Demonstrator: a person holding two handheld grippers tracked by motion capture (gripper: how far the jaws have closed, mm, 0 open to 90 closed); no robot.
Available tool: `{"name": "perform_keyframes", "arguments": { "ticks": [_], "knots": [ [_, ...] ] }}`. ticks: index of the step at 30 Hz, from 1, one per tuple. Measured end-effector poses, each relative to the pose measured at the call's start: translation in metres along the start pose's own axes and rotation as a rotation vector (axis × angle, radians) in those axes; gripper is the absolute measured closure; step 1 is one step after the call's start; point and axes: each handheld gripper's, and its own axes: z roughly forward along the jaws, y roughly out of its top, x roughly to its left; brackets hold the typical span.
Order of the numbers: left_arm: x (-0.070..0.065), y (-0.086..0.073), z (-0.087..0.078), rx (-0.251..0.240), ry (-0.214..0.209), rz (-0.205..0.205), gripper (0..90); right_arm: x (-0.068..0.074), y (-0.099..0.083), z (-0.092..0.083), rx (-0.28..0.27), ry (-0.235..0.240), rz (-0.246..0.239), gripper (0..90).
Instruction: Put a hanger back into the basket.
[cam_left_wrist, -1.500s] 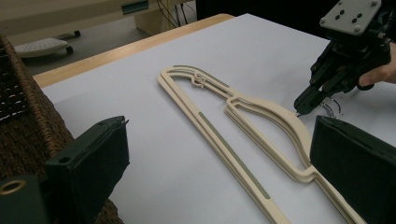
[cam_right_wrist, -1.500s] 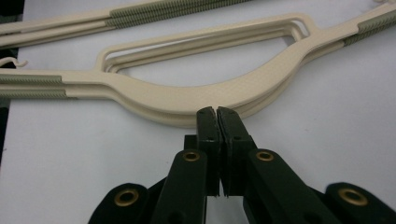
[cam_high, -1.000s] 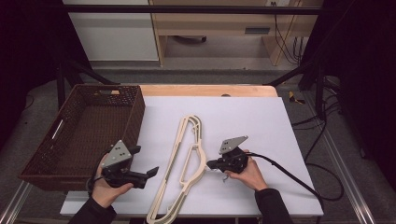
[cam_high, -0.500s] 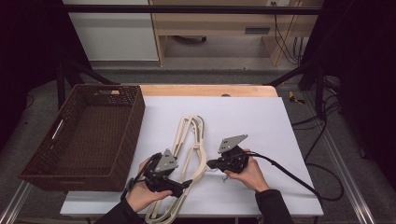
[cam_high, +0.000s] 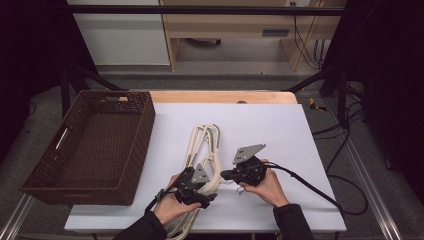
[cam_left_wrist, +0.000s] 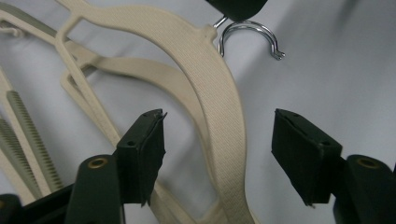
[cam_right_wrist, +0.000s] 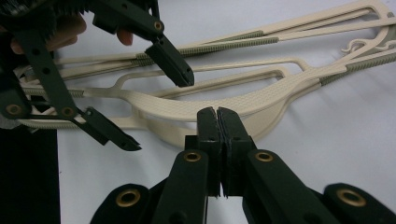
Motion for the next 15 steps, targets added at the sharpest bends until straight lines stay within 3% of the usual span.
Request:
{"name": "perform_keyframes", "arguments": {
  "ticks": [6,10,12,15],
  "knots": [
    [0.0000,-0.0003,0.0031,0.013,-0.002,-0.017,49.6,0.0034,0.0030,-0.0025,-0.009,-0.003,-0.004,88.9],
    [-0.0003,-0.0003,0.0009,0.012,0.023,-0.034,59.9,0.0037,0.0036,-0.0043,-0.011,-0.002,-0.003,88.8],
    [-0.0006,-0.0002,0.0009,0.012,0.010,-0.045,63.2,0.0041,0.0038,-0.0047,-0.010,-0.006,-0.002,88.8],
    [-0.0055,0.0012,0.0004,0.017,0.024,-0.034,69.3,0.0046,0.0042,-0.0050,-0.008,-0.007,0.000,88.7]
  ]
}}
